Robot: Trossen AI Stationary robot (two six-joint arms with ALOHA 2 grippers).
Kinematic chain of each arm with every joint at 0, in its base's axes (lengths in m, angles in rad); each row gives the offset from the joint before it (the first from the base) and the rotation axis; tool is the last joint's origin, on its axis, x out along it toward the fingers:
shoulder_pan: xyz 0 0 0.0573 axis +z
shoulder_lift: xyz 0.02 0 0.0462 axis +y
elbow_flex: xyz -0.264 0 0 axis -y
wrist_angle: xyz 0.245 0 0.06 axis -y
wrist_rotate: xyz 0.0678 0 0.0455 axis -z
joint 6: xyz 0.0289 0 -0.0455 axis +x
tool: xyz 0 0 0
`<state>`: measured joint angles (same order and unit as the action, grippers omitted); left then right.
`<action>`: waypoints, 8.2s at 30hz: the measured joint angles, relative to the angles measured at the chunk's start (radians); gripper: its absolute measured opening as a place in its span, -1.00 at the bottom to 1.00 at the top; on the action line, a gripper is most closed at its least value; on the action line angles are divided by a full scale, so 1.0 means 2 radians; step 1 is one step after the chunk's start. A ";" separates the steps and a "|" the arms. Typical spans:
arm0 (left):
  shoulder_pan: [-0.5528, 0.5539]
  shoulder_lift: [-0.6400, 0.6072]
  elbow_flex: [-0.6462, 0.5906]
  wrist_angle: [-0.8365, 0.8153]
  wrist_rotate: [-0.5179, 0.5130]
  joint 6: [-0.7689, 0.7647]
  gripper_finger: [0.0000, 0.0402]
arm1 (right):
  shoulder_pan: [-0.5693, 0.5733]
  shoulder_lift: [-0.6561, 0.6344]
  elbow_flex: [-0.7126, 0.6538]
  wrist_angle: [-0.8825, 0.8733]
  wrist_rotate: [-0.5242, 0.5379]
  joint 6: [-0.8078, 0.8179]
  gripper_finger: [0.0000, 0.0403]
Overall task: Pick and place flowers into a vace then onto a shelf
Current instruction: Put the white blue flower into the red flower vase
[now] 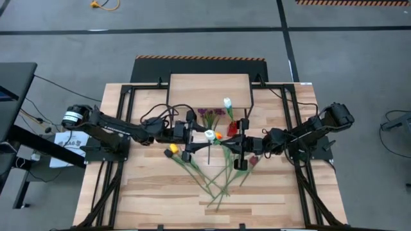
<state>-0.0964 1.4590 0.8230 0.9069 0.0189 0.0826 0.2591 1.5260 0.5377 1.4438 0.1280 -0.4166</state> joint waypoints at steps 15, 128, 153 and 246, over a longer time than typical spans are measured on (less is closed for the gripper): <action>0.023 0.057 0.041 -0.002 0.057 -0.024 0.02 | 0.001 -0.001 0.002 -0.010 -0.002 0.000 -1.00; 0.005 0.230 0.181 -0.472 0.190 0.331 -0.48 | 0.108 -0.045 0.002 -0.035 0.199 -0.120 -1.00; -0.007 0.286 0.189 -0.426 0.207 0.214 -0.48 | 0.165 -0.060 0.006 -0.037 0.251 -0.137 -1.00; -0.041 0.280 0.290 -0.635 0.091 0.267 -1.00 | 0.187 -0.060 0.006 -0.048 0.255 -0.145 -1.00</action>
<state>-0.1791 2.0193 1.4021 -0.3635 0.2003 0.6172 0.6334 1.4063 0.5488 1.3473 0.6390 -0.7075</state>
